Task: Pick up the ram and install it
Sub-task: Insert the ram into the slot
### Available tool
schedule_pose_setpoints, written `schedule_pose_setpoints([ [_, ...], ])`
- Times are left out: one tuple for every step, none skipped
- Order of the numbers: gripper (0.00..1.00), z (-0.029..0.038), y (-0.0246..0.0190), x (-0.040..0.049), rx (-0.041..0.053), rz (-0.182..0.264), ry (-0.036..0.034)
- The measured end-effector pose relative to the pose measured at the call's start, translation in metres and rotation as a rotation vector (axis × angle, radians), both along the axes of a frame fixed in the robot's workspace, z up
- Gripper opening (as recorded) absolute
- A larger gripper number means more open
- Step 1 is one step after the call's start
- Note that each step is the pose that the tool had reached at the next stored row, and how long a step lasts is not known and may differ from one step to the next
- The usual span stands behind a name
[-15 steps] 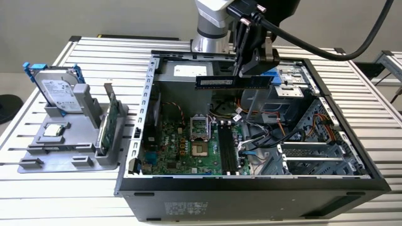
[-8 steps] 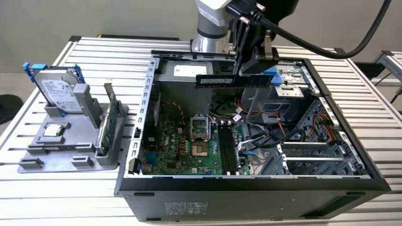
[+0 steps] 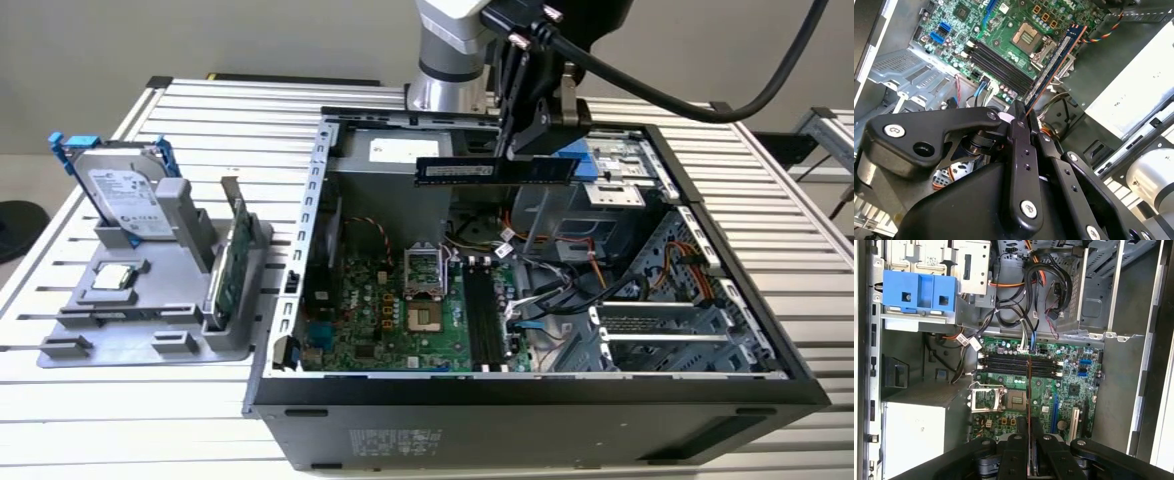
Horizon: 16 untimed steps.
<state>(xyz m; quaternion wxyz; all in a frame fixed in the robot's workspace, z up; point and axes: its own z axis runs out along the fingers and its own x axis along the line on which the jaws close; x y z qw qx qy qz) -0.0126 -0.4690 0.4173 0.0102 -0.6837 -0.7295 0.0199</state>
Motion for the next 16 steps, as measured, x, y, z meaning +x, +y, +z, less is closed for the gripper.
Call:
schedule_pose_setpoints([
  [0.00, -0.0001, 0.0001, 0.0000, 0.0001, 0.000, 0.0000],
  [0.00, -0.0002, 0.0004, 0.0001, 0.0000, 0.000, 0.0000],
  [0.00, -0.0002, 0.0007, 0.0001, -0.0001, 0.000, 0.0001],
  [0.00, -0.0004, 0.0011, 0.0001, -0.0001, 0.000, 0.0000],
  [0.00, -0.0005, 0.0017, 0.0002, 0.0000, 0.000, 0.0000],
  [0.00, -0.0006, 0.0023, 0.0002, -0.0001, 0.000, 0.0000],
  [0.00, -0.0007, 0.0031, 0.0002, 0.0000, 0.000, 0.0000],
  [0.00, -0.0007, 0.0037, 0.0003, -0.0001, 0.000, 0.0000],
  [0.00, -0.0008, 0.0044, 0.0003, -0.0001, 0.000, 0.0000],
  [0.00, -0.0009, 0.0050, 0.0003, 0.0000, 0.000, 0.0000],
  [0.00, -0.0010, 0.0056, 0.0003, 0.0000, 0.000, 0.0000],
  [0.00, -0.0011, 0.0062, 0.0003, 0.0001, 0.000, 0.0000],
  [0.00, -0.0012, 0.0067, 0.0003, 0.0000, 0.000, 0.0000],
  [0.00, -0.0012, 0.0073, 0.0003, -0.0001, 0.000, 0.0000],
  [0.00, -0.0013, 0.0078, 0.0003, 0.0000, 0.000, 0.0000],
  [0.00, -0.0014, 0.0083, 0.0003, 0.0000, 0.000, 0.0000],
])
